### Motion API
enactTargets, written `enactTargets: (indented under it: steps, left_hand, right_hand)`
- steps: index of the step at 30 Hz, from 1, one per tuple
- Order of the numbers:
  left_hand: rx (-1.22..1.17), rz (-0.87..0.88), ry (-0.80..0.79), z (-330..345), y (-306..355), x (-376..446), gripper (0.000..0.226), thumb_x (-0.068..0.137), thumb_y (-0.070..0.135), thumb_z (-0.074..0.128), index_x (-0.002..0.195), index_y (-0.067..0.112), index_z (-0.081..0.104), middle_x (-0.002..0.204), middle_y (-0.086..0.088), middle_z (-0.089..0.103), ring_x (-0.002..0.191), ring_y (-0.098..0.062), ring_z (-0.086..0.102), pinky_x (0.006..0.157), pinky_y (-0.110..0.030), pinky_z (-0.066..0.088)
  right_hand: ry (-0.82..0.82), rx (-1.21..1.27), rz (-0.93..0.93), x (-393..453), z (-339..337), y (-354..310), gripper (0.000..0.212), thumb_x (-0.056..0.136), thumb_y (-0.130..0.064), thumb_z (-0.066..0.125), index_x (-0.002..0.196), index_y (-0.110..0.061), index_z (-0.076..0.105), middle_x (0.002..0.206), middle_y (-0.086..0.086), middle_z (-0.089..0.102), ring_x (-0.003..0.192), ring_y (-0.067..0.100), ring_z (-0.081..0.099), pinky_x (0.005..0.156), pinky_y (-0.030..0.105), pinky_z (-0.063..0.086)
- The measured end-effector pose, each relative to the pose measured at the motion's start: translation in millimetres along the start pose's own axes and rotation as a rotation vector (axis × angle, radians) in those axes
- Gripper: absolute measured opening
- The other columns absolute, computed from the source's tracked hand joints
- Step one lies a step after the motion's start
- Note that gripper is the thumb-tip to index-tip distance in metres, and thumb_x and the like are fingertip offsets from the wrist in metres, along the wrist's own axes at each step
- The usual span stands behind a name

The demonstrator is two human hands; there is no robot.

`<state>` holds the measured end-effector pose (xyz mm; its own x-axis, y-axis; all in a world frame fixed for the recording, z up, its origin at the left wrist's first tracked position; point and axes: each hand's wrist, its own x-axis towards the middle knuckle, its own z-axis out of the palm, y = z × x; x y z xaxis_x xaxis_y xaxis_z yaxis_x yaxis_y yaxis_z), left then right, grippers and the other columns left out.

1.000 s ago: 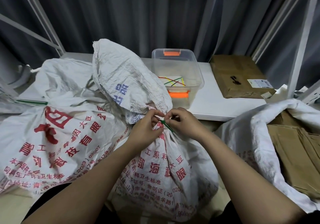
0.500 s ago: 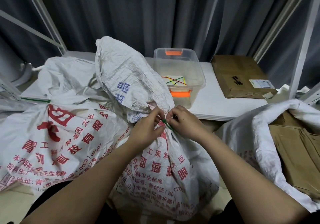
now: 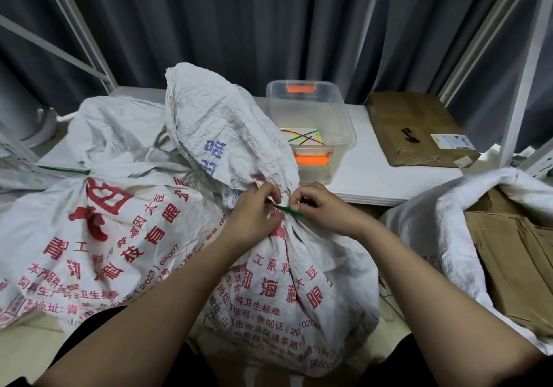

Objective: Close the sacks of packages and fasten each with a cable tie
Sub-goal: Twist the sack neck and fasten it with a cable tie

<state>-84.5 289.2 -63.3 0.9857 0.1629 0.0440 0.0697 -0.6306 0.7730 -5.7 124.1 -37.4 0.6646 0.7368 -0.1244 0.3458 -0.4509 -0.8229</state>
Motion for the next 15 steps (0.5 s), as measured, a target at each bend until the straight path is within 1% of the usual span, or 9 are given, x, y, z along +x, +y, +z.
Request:
enactTargets:
  steps: [1,3,4,6,8,9,11,13,15]
  left_hand:
    - [0.097,0.033,0.024,1,2,-2,0.028,0.077,0.023,0.068,0.087,0.039,0.047,0.088,0.004,0.049,0.084,-0.015,0.046,0.067,-0.028,0.036]
    - [0.233,0.097,0.117,0,8,-6,0.020,0.079,0.026,0.069,0.094,0.031,0.057,0.090,0.002,0.045,0.089,-0.016,0.041,0.072,-0.031,0.037]
    - [0.317,0.167,0.193,-2,10,-7,0.018,0.077,0.026,0.071,0.093,0.025,0.062,0.088,0.000,0.045,0.086,-0.017,0.042,0.071,-0.032,0.039]
    - [0.523,0.355,0.316,-4,12,-4,0.013,0.072,0.021,0.075,0.081,0.015,0.068,0.078,-0.004,0.049,0.072,-0.023,0.050,0.059,-0.032,0.041]
    - [0.684,0.491,0.312,-7,13,-2,0.010,0.073,0.019,0.070,0.071,0.010,0.065,0.068,-0.006,0.054,0.057,-0.026,0.053,0.051,-0.031,0.036]
    - [0.715,0.514,0.292,-7,14,-1,0.012,0.075,0.021,0.063,0.068,0.011,0.063,0.064,-0.004,0.056,0.052,-0.026,0.053,0.051,-0.030,0.036]
    - [0.708,0.521,0.272,-9,14,-2,0.018,0.077,0.025,0.052,0.069,0.012,0.062,0.062,-0.002,0.059,0.049,-0.025,0.054,0.051,-0.030,0.038]
    - [0.674,0.507,0.268,-11,15,-4,0.016,0.078,0.025,0.055,0.071,0.012,0.061,0.062,-0.001,0.061,0.050,-0.025,0.055,0.052,-0.030,0.040]
    - [0.659,0.489,0.252,-13,16,-6,0.009,0.076,0.021,0.065,0.073,0.013,0.061,0.063,0.000,0.061,0.052,-0.024,0.057,0.052,-0.029,0.040]
  right_hand:
    - [0.009,0.000,0.008,1,1,1,0.006,0.093,-0.013,0.059,0.092,-0.019,0.060,0.100,-0.010,0.040,0.110,0.014,0.046,0.105,0.024,0.035]
    - [0.029,-0.003,0.012,2,1,2,0.009,0.093,-0.013,0.058,0.090,-0.021,0.060,0.100,-0.010,0.041,0.107,0.009,0.044,0.101,0.020,0.035]
    - [0.037,-0.001,0.007,2,1,2,0.012,0.093,-0.012,0.059,0.088,-0.023,0.059,0.101,-0.007,0.042,0.105,0.006,0.043,0.097,0.017,0.034]
    - [0.053,0.005,0.001,3,3,1,0.016,0.092,-0.010,0.059,0.085,-0.025,0.059,0.102,-0.001,0.044,0.104,0.004,0.040,0.092,0.013,0.032]
    - [0.063,0.013,0.005,3,5,0,0.013,0.091,-0.009,0.061,0.086,-0.021,0.060,0.100,-0.001,0.044,0.108,0.006,0.038,0.094,0.012,0.030]
    - [0.061,0.022,0.012,2,4,-2,0.011,0.091,-0.009,0.061,0.087,-0.020,0.061,0.100,-0.002,0.043,0.110,0.006,0.037,0.095,0.011,0.029]
    - [0.051,0.042,0.020,-1,0,-5,0.010,0.091,-0.009,0.062,0.089,-0.018,0.062,0.103,-0.001,0.040,0.111,0.006,0.036,0.093,0.003,0.028]
    - [0.034,0.053,0.021,-4,-6,-7,0.010,0.091,-0.007,0.062,0.090,-0.017,0.063,0.109,0.004,0.040,0.113,0.006,0.037,0.091,-0.002,0.027]
    - [0.007,0.060,0.029,-8,-11,-9,0.009,0.091,-0.007,0.062,0.092,-0.015,0.065,0.113,0.007,0.040,0.115,0.006,0.037,0.093,-0.001,0.028]
